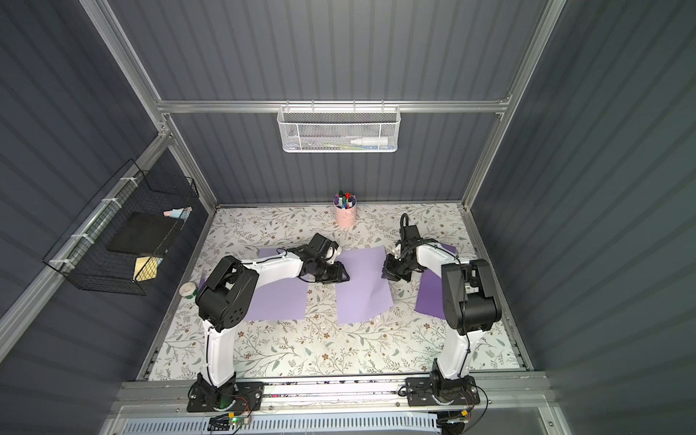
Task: Fold the rectangular paper in half along the long edge
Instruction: Fold the paper at the center of the board.
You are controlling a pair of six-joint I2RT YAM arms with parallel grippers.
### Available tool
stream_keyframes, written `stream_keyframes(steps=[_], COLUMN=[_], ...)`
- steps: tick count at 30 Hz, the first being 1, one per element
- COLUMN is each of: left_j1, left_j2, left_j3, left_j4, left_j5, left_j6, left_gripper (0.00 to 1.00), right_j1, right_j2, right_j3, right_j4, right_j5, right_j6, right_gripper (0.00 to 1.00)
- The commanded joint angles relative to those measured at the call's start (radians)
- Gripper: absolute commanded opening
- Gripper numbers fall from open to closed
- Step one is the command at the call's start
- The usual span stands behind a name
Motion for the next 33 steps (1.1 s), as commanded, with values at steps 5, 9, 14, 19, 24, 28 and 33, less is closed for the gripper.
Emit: stream_keyframes(steps=[5, 9, 14, 19, 24, 28, 33], left_j1=[-0.017, -0.017, -0.016, -0.016, -0.014, -0.007, 0.006], left_j2=[0.089, 0.027, -0.036, -0.028, -0.03, -0.073, -0.118], left_j3=[-0.063, -0.065, -0.063, -0.072, -0.083, -0.099, -0.117], left_j4=[-0.197, -0.187, -0.185, -0.186, -0.177, -0.179, -0.187], left_j5=[-0.057, -0.058, -0.08, -0.088, -0.091, -0.121, -0.13], left_j6=[0.036, 0.041, 0.043, 0.038, 0.029, 0.026, 0.019], left_gripper=[0.42, 0.44, 0.45, 0.44, 0.39, 0.35, 0.29], right_j1=[0.123, 0.205, 0.282, 0.377, 0.434, 0.437, 0.435], right_j2=[-0.069, -0.07, -0.07, -0.062, -0.049, -0.055, -0.065], right_j3=[0.045, 0.064, 0.072, 0.116, 0.151, 0.139, 0.105], right_j4=[-0.102, -0.151, -0.18, -0.22, -0.239, -0.256, -0.247], right_j5=[0.139, 0.307, 0.382, 0.461, 0.526, 0.638, 0.676], right_j6=[-0.028, 0.0, 0.023, 0.037, 0.072, 0.152, 0.201], right_gripper=[0.0, 0.0, 0.0, 0.0, 0.0, 0.0, 0.0])
